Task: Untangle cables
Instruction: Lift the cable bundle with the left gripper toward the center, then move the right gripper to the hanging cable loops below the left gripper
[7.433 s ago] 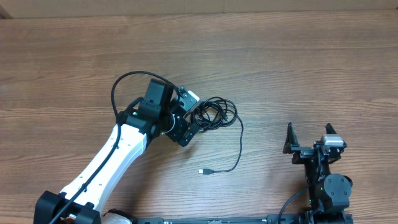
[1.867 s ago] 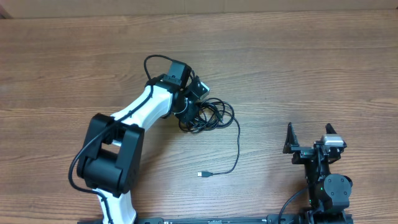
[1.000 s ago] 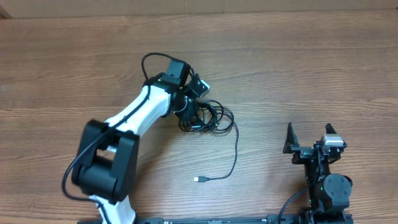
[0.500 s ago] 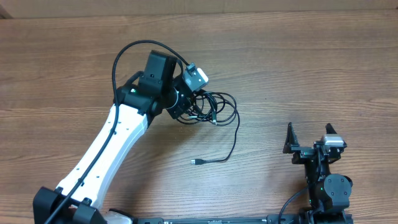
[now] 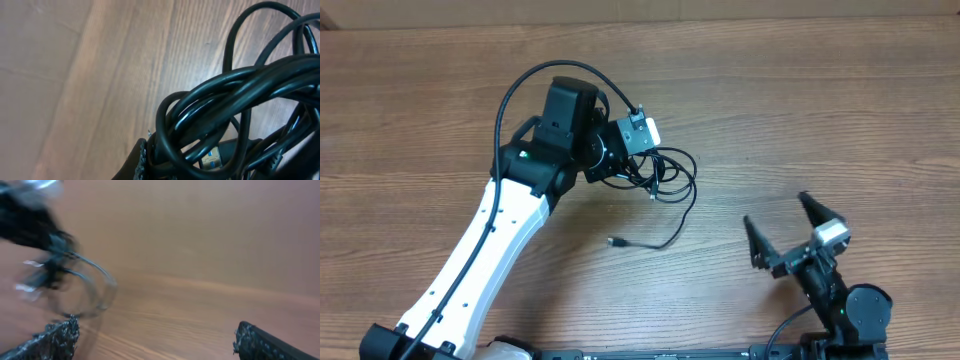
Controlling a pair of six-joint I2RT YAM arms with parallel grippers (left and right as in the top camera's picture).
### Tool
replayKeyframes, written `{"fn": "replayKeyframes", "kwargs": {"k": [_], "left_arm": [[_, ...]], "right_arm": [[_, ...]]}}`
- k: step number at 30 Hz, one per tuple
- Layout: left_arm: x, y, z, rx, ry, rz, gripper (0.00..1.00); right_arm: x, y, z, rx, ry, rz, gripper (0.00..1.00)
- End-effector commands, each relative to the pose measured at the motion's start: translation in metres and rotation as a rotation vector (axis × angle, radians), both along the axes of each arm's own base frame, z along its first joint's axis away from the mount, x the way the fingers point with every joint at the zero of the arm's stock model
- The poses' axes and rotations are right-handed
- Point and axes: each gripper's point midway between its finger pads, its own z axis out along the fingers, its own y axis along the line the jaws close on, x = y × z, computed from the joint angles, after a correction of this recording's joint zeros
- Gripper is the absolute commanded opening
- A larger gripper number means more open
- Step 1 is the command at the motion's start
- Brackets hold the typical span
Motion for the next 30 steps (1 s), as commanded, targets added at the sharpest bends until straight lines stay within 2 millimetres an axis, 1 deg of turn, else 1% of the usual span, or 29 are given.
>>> {"fn": "replayKeyframes", "kwargs": {"k": [1,4,7,12,16,19,21,25,28,30], "left_arm": [[-0.006,-0.015,0.028,-0.056,-0.071,-0.093,0.04],[-0.013,-0.029,0.036,-0.117,-0.082,-0.176,0.04],[-0.026,-0.049,0.048,-0.209,-0.090,-0.309,0.04],[-0.050,-0.072,0.068,-0.334,-0.113,-0.507,0.04],[-0.061,-0.079,0.076,-0.389,-0.120,-0.585,0.04],[-0.068,-0.082,0.081,-0.424,-0.110,-0.622,0.04],[-0.072,-0.084,0.083,-0.445,-0.106,-0.646,0.04],[-0.079,-0.086,0.088,-0.477,-0.103,-0.685,0.04],[-0.081,-0.087,0.089,-0.483,-0.106,-0.698,0.04],[-0.081,-0.087,0.089,-0.482,-0.109,-0.700,0.04]], "right_arm": [[-0.023,0.030,0.020,0.088,0.002,0.218,1.00],[-0.037,0.039,0.042,0.071,-0.038,0.295,1.00],[-0.050,0.047,0.060,0.059,-0.041,0.356,1.00],[-0.061,0.058,0.079,0.040,-0.011,0.450,1.00],[-0.067,0.068,0.092,0.031,0.025,0.553,1.00],[-0.071,0.077,0.096,0.026,0.061,0.648,1.00],[-0.080,0.084,0.099,0.010,0.057,0.745,1.00],[-0.106,0.093,0.100,-0.036,0.029,0.947,1.00],[-0.119,0.095,0.105,-0.083,-0.037,1.017,1.00],[-0.122,0.095,0.112,-0.075,-0.041,1.025,1.00]]}}
